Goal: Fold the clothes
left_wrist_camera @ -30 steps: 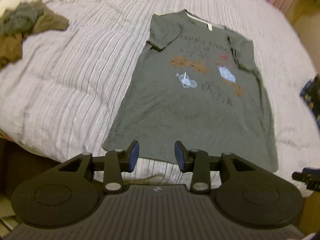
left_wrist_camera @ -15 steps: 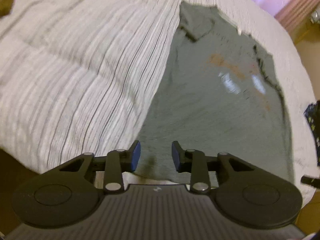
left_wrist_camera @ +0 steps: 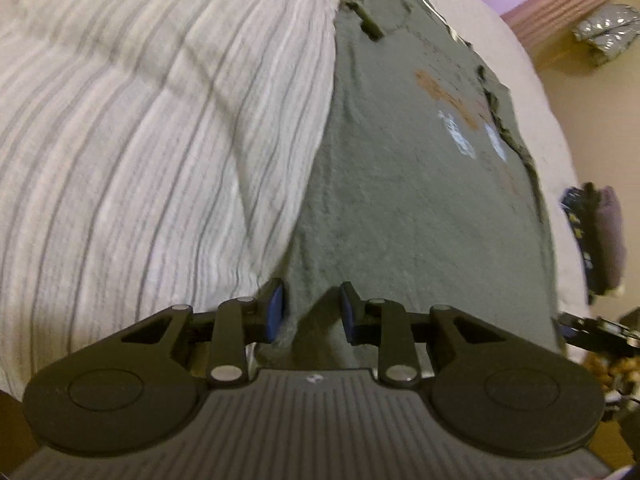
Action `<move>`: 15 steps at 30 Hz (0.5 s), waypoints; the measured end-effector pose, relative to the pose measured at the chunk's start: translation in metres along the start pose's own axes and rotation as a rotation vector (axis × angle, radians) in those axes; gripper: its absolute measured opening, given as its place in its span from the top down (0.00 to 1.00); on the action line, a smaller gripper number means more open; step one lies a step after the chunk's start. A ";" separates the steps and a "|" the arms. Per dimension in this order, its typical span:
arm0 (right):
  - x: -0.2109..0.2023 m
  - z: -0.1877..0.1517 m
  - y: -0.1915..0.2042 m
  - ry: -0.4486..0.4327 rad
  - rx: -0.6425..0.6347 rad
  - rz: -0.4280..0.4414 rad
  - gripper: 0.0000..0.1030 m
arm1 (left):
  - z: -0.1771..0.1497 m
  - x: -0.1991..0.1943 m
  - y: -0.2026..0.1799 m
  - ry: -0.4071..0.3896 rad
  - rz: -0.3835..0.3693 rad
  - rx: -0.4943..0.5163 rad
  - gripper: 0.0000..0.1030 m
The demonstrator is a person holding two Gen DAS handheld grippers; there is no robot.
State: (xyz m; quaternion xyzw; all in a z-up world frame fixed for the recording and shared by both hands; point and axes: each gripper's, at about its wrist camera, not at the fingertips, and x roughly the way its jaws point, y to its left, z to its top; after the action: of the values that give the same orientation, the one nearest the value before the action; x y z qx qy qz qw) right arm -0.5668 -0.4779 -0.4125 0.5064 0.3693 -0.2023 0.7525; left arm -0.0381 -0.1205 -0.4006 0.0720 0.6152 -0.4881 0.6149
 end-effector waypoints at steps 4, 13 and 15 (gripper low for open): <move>-0.001 0.000 -0.008 0.049 0.011 0.072 0.58 | 0.000 0.001 0.008 0.015 -0.050 -0.044 0.77; 0.005 0.009 -0.018 0.031 0.060 0.093 0.99 | -0.003 -0.004 0.003 0.014 -0.076 0.016 1.00; -0.005 0.007 -0.010 0.014 0.032 0.088 0.99 | -0.006 -0.015 0.004 -0.015 -0.084 0.024 1.00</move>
State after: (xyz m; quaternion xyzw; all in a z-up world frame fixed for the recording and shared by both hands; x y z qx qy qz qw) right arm -0.5748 -0.4889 -0.4133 0.5354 0.3488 -0.1713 0.7499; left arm -0.0362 -0.1070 -0.3918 0.0499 0.6070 -0.5212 0.5979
